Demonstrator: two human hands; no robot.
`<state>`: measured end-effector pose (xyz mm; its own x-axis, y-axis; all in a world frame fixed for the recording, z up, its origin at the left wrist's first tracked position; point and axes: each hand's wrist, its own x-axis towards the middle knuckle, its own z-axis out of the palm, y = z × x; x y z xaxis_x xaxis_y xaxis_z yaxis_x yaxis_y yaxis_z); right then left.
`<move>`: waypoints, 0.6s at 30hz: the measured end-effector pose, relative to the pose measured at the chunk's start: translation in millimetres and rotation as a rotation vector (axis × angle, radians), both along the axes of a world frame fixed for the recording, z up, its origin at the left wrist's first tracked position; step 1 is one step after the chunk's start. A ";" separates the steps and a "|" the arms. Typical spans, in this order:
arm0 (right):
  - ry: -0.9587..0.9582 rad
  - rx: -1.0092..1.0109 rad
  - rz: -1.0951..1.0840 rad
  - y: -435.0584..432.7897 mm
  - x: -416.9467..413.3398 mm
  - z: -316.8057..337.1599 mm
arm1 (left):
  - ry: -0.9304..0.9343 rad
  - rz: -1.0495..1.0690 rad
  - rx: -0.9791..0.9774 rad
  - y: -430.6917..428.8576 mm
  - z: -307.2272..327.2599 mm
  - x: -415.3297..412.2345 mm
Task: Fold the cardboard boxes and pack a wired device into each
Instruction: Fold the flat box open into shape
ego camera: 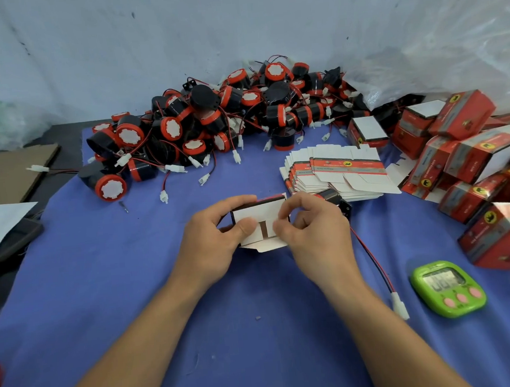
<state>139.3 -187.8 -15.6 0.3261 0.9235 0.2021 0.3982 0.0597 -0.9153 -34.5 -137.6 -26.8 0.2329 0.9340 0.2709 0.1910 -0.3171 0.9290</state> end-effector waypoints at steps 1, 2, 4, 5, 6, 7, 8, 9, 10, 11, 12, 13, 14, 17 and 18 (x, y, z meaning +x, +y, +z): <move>-0.009 -0.015 0.026 -0.8 0.9 1.2 | 0.002 0.011 0.008 -0.1 -0.1 -0.2; -0.005 -0.035 0.046 -1.6 2.7 3.0 | 0.004 0.025 0.013 0.2 0.0 -0.4; -0.003 -0.070 0.094 -4.6 10.1 6.1 | 0.000 0.059 0.019 1.6 0.4 -1.5; -0.047 -0.088 0.124 -6.5 14.2 6.4 | -0.008 0.073 0.019 2.4 0.7 -2.0; -0.125 -0.103 0.152 -7.9 16.7 6.4 | -0.016 0.083 0.019 3.1 0.8 -2.4; -0.196 -0.114 0.173 -9.2 17.9 6.1 | -0.020 0.084 0.021 3.3 0.5 -2.5; -0.226 -0.118 0.185 -9.5 18.2 5.2 | -0.021 0.080 0.024 2.7 0.6 -2.2; -0.206 -0.116 0.186 -9.8 16.9 5.1 | -0.023 0.074 0.029 2.0 0.7 -1.7; -0.160 -0.113 0.183 -9.5 15.3 5.4 | -0.027 0.070 0.032 1.3 0.8 -1.5; -0.114 -0.105 0.178 -9.4 13.4 6.8 | -0.031 0.068 0.034 1.3 0.9 -1.6; -0.082 -0.087 0.172 -9.1 11.0 8.5 | -0.034 0.067 0.034 1.4 1.5 -1.4; -0.053 -0.064 0.159 -8.9 8.4 10.1 | -0.036 0.063 0.033 1.3 1.8 -1.4; -0.032 -0.041 0.135 -8.7 5.9 11.3 | -0.037 0.056 0.030 1.3 2.0 -0.9; -0.002 0.013 0.013 -9.4 -3.9 10.5 | -0.034 0.057 0.041 0.0 1.5 1.3; 0.029 0.046 -0.036 -9.1 -6.5 8.6 | -0.035 0.064 0.050 -0.7 1.4 2.2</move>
